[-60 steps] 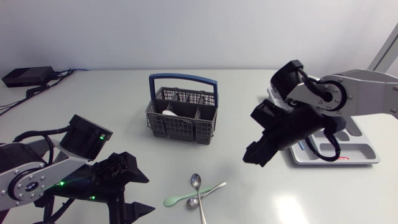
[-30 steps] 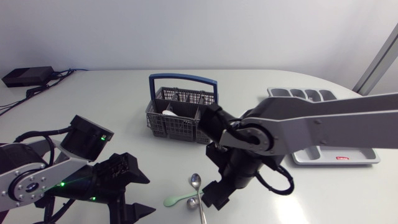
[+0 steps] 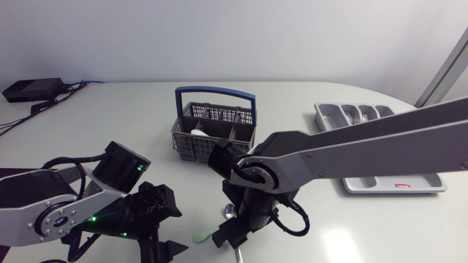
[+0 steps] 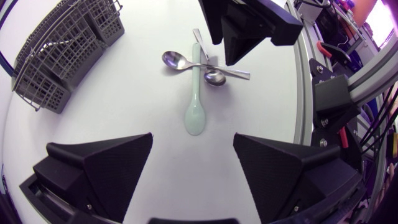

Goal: Unload the cutlery basket into the drawer organizer.

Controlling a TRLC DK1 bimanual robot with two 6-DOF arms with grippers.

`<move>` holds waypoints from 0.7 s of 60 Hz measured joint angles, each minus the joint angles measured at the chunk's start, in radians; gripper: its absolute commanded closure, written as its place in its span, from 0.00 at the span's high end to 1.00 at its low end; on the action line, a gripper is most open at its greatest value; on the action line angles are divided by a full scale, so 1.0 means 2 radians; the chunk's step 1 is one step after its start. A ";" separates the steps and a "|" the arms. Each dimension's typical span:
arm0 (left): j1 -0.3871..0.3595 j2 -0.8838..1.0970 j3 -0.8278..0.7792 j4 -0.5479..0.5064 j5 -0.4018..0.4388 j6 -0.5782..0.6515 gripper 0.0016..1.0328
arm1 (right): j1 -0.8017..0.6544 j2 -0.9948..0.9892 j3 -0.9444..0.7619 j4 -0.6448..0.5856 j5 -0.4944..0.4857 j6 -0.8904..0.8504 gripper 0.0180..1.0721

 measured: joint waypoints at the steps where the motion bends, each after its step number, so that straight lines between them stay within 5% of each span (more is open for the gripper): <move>1: 0.000 0.000 0.000 0.000 0.000 0.000 0.89 | 0.002 0.000 0.000 0.001 -0.001 0.001 0.51; 19: 0.000 0.002 0.000 0.000 0.000 0.000 0.89 | 0.015 0.031 0.005 0.015 -0.003 0.007 0.50; 42: 0.000 0.007 0.000 0.009 0.000 0.000 0.89 | 0.016 0.018 -0.022 0.059 0.019 0.008 0.26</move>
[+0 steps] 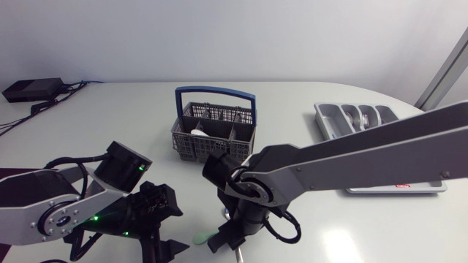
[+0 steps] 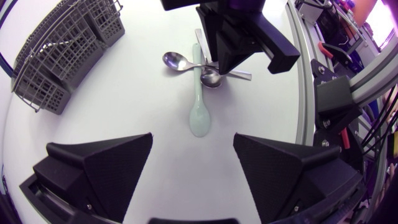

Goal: Unload the cutlery basket into the drawer organizer.

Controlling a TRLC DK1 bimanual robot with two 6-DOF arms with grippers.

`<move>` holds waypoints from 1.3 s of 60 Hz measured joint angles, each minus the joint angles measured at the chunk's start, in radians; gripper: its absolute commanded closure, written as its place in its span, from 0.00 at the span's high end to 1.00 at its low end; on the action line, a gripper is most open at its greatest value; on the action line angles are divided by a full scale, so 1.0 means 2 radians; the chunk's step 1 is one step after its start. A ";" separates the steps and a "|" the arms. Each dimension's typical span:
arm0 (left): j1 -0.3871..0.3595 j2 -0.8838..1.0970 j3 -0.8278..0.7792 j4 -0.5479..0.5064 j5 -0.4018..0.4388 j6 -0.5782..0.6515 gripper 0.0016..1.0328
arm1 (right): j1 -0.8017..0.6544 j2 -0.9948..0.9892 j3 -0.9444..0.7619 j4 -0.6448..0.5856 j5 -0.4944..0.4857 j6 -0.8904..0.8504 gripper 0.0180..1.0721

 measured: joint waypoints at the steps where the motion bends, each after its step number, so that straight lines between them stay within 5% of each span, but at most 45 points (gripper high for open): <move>1: 0.000 0.000 0.000 0.000 0.000 0.000 0.89 | 0.000 -0.002 -0.003 0.003 0.002 -0.002 0.26; 18: 0.000 0.002 0.000 0.003 0.000 0.000 0.89 | 0.000 -0.039 -0.055 0.026 0.035 -0.047 0.22; 78: -0.001 0.002 0.000 0.003 0.000 0.000 0.89 | -0.041 -0.045 -0.103 0.151 0.001 -0.286 0.17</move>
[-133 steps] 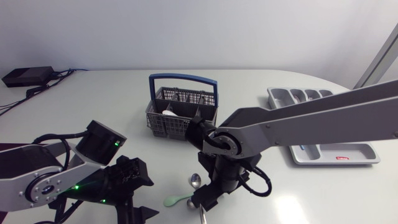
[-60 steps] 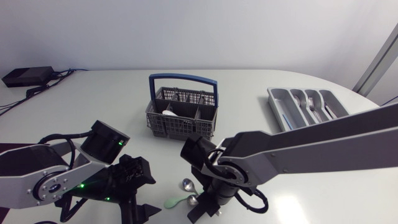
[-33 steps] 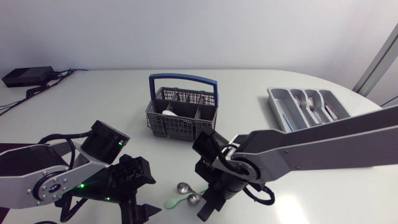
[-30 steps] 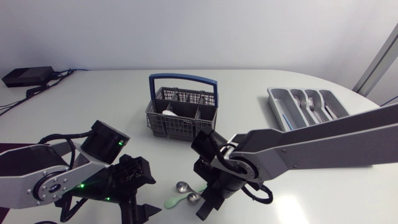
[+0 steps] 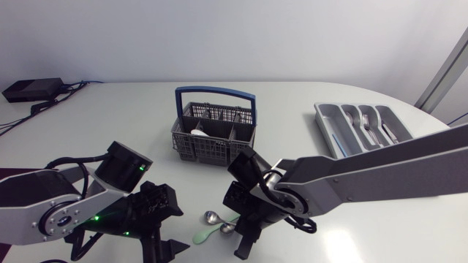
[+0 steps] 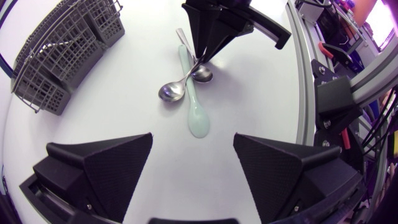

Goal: Unload the cutlery basket into the drawer organizer.

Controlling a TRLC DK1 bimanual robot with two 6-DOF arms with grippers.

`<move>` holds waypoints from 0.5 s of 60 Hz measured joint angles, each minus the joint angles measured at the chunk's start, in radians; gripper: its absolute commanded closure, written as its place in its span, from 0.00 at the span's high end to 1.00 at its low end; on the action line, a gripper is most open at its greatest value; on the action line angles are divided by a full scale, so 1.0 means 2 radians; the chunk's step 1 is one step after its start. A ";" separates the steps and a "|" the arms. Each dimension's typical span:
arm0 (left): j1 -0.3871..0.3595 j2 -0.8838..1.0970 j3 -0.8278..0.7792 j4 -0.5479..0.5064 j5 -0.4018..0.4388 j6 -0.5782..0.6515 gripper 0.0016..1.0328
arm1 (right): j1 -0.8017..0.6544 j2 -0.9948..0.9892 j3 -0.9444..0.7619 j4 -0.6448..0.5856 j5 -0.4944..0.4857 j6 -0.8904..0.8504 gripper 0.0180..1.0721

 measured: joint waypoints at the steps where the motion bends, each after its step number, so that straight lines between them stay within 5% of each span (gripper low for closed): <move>1: 0.000 0.000 0.000 0.000 0.000 0.000 0.89 | 0.000 -0.001 -0.001 0.000 0.000 -0.003 0.16; 11: -0.001 0.000 0.000 0.000 0.000 0.000 0.89 | -0.001 -0.009 -0.011 0.002 -0.005 -0.030 0.05; 30: -0.001 0.000 0.000 0.000 0.000 -0.006 0.89 | -0.013 -0.031 -0.024 -0.017 -0.019 -0.069 0.05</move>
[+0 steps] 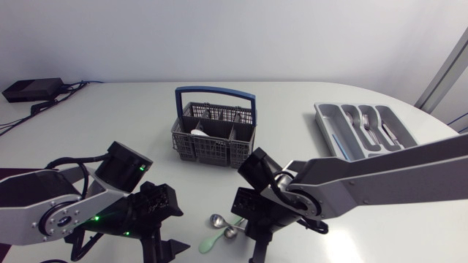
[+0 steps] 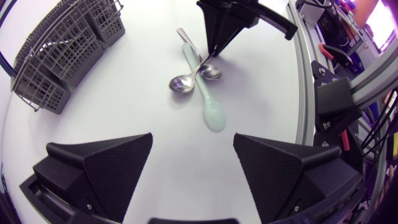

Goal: Unload the cutlery basket into the drawer organizer.

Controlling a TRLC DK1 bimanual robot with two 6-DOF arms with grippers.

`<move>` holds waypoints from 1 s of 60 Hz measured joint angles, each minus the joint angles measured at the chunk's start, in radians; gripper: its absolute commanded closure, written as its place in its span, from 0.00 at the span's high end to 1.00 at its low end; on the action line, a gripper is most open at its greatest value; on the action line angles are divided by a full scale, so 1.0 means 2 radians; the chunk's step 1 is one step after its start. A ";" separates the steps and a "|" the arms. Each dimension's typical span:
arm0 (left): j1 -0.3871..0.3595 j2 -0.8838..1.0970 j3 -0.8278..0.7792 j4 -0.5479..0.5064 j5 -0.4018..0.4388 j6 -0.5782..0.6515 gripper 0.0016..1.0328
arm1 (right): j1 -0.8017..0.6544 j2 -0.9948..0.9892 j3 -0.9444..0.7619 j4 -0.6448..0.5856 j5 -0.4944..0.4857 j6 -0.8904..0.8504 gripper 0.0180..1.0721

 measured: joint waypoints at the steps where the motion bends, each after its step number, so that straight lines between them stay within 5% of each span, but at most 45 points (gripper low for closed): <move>1: 0.000 0.000 0.000 0.000 0.000 0.000 0.89 | -0.001 -0.004 -0.002 -0.006 0.000 -0.001 0.05; 14: 0.000 0.000 0.000 0.000 0.000 0.000 0.89 | -0.029 -0.082 -0.034 -0.125 -0.012 -0.027 0.05; 33: 0.000 0.000 0.000 0.000 0.000 0.000 0.89 | -0.109 -0.209 -0.034 -0.197 -0.051 -0.087 0.05; 48: 0.000 -0.001 0.000 0.000 0.000 0.000 0.89 | -0.312 -0.240 -0.034 -0.255 -0.093 -0.287 0.06; 60: -0.006 -0.001 0.000 0.000 0.000 -0.004 0.89 | -0.506 -0.158 0.007 -0.289 -0.110 -0.469 0.05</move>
